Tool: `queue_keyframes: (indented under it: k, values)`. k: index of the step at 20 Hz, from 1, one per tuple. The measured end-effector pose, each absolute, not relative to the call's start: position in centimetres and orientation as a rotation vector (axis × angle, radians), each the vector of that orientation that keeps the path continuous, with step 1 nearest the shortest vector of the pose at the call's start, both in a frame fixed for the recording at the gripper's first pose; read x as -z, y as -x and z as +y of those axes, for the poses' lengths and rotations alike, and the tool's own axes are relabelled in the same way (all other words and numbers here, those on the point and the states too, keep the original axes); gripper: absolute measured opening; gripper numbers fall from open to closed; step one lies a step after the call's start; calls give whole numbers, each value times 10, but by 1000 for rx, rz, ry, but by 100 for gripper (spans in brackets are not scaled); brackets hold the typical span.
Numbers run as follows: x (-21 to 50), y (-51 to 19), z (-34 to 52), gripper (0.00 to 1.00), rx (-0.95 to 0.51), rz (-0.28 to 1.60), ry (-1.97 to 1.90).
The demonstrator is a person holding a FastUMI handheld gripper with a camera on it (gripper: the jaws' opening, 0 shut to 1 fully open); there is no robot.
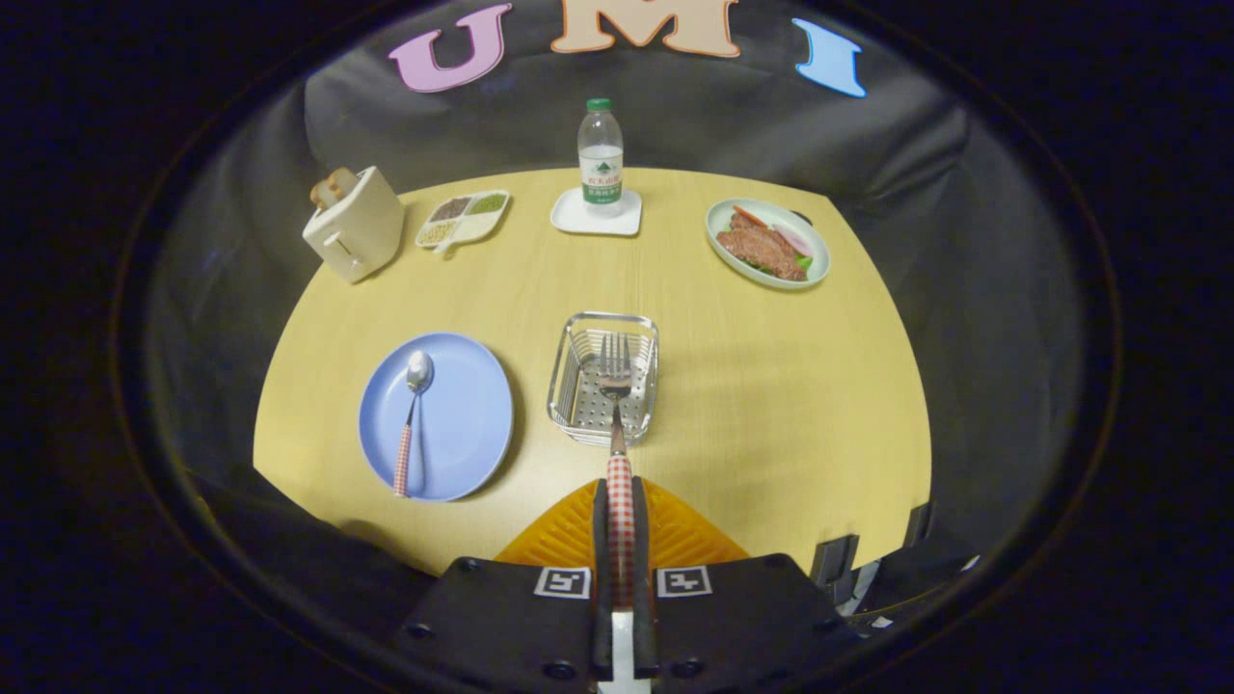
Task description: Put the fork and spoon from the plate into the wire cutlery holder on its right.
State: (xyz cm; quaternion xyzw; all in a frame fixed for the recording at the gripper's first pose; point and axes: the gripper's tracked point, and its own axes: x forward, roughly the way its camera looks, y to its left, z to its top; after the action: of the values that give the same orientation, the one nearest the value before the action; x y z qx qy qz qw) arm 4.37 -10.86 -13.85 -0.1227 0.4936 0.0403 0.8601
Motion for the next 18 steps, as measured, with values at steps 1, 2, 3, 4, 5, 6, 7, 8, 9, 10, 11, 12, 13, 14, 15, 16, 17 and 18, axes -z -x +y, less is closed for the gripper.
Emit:
queue_keyframes:
  k: [1,2,3,4,5,6,7,8,9,10,11,12,13,14,15,16,17,18]
  values:
    - [141,-45,-108,11,-91,1060,263]
    - [144,-46,-110,11,-95,1082,274]
    - [146,-48,-111,11,-96,1104,286]
    - [148,-48,-112,11,-99,1127,297]
    - [149,-49,-111,11,-103,1148,309]
    - [151,-50,-111,11,-109,1168,320]
    - [155,-52,-111,11,-114,1189,335]
    - [157,-52,-112,11,-115,1212,351]
    - [158,-54,-111,11,-116,1237,363]
    - [160,-55,-109,11,-124,1265,375]
    - [161,-56,-107,11,-135,1285,390]
    - [162,-58,-107,11,-139,1304,410]
    - [162,-60,-108,11,-139,1322,430]
    - [163,-63,-108,11,-138,1336,442]
    - [162,-64,-108,11,-139,1352,450]
    - [163,-66,-107,11,-140,1367,455]
    - [163,-69,-106,11,-140,1377,459]
    - [163,-71,-103,11,-148,1384,458]
